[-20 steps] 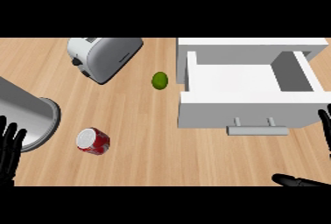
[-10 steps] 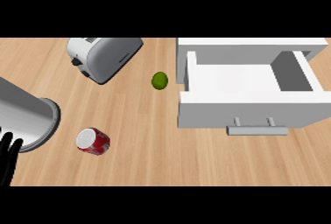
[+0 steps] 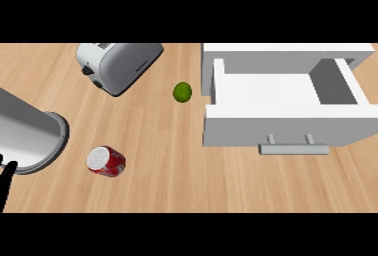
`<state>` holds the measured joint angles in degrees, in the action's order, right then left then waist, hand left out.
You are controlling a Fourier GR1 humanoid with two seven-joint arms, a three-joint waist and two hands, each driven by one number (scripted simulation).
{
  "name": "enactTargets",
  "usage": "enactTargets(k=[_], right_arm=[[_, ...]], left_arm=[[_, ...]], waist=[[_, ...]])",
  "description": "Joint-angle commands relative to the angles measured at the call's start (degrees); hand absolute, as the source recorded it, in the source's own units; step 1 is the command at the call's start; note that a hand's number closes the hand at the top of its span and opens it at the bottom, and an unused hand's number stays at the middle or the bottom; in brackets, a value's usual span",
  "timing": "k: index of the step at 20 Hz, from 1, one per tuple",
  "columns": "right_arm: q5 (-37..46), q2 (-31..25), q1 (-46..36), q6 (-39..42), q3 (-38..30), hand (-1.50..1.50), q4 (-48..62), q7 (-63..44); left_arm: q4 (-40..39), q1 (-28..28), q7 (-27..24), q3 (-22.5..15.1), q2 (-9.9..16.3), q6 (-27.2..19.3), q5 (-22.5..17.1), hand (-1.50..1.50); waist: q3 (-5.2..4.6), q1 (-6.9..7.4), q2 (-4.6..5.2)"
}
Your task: Pick up the can, place it into the drawer and close the drawer
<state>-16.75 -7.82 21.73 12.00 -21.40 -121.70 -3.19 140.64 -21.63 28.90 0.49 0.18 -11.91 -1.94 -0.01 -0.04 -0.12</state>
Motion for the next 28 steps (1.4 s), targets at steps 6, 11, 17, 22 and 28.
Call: enactTargets(k=[6, 11, 17, 22, 28], right_arm=[[-3.67, -0.77, 0.67, 5.97, -6.23, -1.5, 3.43, 2.78], [-4.06, 0.58, 1.16, 7.21, -7.24, -1.5, 1.69, 1.36], [-5.72, -0.69, -0.39, 8.77, -10.36, -1.5, 2.29, -1.27], [-10.27, -0.73, 1.27, 9.79, -12.06, -1.5, -2.16, -5.77], [-11.13, 2.59, 4.25, 12.11, -14.34, -1.5, -3.96, -4.68]], left_arm=[[-8.23, 7.92, -0.18, 2.38, -0.18, -3.76, -4.61, -1.5], [-15.8, 8.06, -6.03, -0.7, -0.16, -4.81, -3.79, -1.5], [-22.14, 9.74, -9.99, -0.8, -0.17, -4.89, -2.53, -1.5], [-29.74, 6.94, -18.27, 0.93, -0.18, -2.77, -5.92, -1.5], [-39.31, 8.59, -25.25, 1.67, -0.17, -4.57, -6.06, -1.5]], waist=[[0.01, -0.17, 0.1], [0.0, -0.15, 0.09], [0.01, -0.05, 0.09], [-0.03, -0.02, 0.06], [-0.02, -0.27, 0.05]])
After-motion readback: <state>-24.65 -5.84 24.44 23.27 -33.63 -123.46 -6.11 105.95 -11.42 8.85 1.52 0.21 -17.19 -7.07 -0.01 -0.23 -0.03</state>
